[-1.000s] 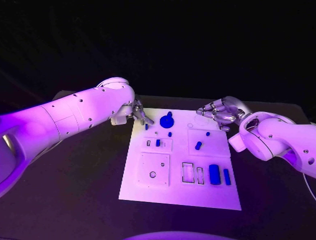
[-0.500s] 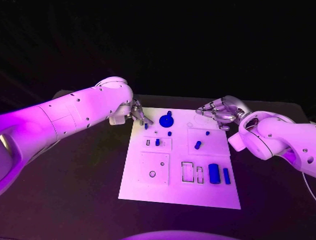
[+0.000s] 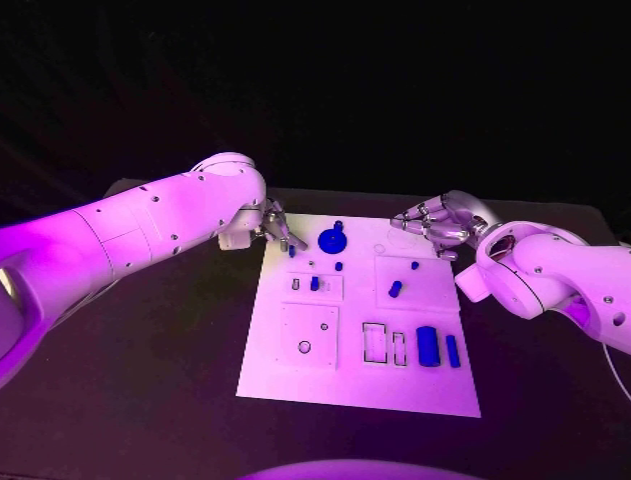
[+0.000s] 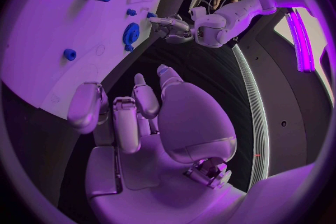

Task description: Assemble the parts on the task board

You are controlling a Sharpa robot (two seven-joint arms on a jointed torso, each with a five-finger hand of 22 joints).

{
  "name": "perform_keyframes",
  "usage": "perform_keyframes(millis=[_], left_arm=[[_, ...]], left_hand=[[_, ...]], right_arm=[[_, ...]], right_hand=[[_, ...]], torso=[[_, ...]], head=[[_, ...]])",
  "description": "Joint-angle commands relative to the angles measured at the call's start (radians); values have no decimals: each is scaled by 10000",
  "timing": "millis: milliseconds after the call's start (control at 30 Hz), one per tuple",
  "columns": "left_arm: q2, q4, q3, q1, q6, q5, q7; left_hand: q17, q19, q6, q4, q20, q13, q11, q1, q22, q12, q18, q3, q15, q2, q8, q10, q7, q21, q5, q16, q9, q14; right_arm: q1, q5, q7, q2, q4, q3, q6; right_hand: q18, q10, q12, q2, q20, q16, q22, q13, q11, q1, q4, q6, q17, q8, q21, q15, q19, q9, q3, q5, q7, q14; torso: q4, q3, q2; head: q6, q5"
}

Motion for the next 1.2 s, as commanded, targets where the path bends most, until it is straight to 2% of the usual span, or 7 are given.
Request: perform_keyframes(millis=[33, 233, 533, 733, 933, 1067, 1200], left_arm=[[8, 39, 3, 0, 108, 175, 22], [11, 20, 3, 0, 86, 193, -49], [14, -30, 3, 2, -214, 220, 41], [10, -48, 4, 4, -314, 259, 35], [-11, -68, 4, 5, -141, 317, 45], [-39, -52, 4, 5, -60, 399, 51], [-106, 13, 4, 5, -53, 476, 70]], left_hand=[[2635, 92, 48, -16, -33, -11, -32, 43, 926, 19, -144, 33, -53, 39, 59, 8, -33, 19, 23, 24, 14, 1036], [2635, 64, 35, -18, -36, -57, -34, 88, 880, -18, -131, 63, -56, 74, 77, -19, -36, -26, 23, 24, 40, 1036], [2635, -24, -186, -80, -35, -239, -12, 583, 761, -168, -95, 352, -44, 375, 109, -161, -7, -168, 28, 24, 182, 1036], [2635, -52, -480, -837, -89, -339, -94, 2243, 737, -281, -80, 1540, -115, 740, 8, -291, -87, -223, 64, 24, 220, 1036], [2635, -43, -550, -1202, -83, -425, -46, 2895, 780, -379, -90, 2978, -77, 267, -90, -321, -21, -228, 62, 24, 213, 1036], [2635, -32, -507, -1159, -32, -474, -16, 2650, 823, -398, -93, 4302, -18, -344, -76, -250, 48, -233, 42, 24, 273, 1036], [2635, -21, -509, -1252, -7, -498, -1, 2414, 859, -393, -99, 5193, -6, -720, -23, -212, 41, -237, 37, 24, 366, 1036]], right_arm=[[-8, -27, 5, 14, 5, -1, 187], [-8, -24, 5, 17, -6, -1, 197], [-8, -30, -39, 17, -5, -2, 224], [-8, -54, -61, 16, -3, -2, 340], [-8, -54, -69, 14, -2, -2, 417], [-8, -40, -67, 19, -1, -3, 453], [-8, -27, -66, 20, 1, -4, 480]], right_hand=[[186, -30, 43, 9, 14, -47, 7, 10, 13, 59, 3, -59, 1634, -37, -59, 11, -24, 15, -75, -1, 0, 814], [187, -38, 32, 10, 14, -50, 3, -1, 13, 61, 5, -57, 1630, -35, -61, 12, -25, 17, -80, -1, 0, 813], [187, -41, 29, 12, 14, -50, 4, -5, 12, 67, 5, -56, 1629, -33, -60, 12, -25, 18, -84, 1, 0, 813], [194, -86, 4, 62, 15, -65, -31, -33, 13, 351, -111, -84, 1610, -29, -82, 12, -44, 27, -70, 188, 10, 807], [195, -95, 1, 85, 17, -66, -37, -37, 16, 414, -127, -91, 1610, -26, -86, 14, -47, 30, -69, 286, 14, 806], [194, -95, 3, 91, 17, -70, -34, -36, 17, 426, -129, -91, 1604, -25, -85, 14, -45, 31, -69, 308, 14, 804], [195, -94, 6, 97, 17, -68, -37, -34, 17, 433, -129, -90, 1607, -24, -87, 15, -47, 31, -68, 322, 15, 805]], torso=[[-3, -4, -1], [-14, 4, -5], [-4, 0, -1], [-11, 3, 2], [-1, -3, -3], [-1, -2, -6], [-9, -6, -2]], head=[[-9, 30], [-2, 39], [8, 25], [-18, 28], [-52, 23], [-62, 26], [-70, 26]])
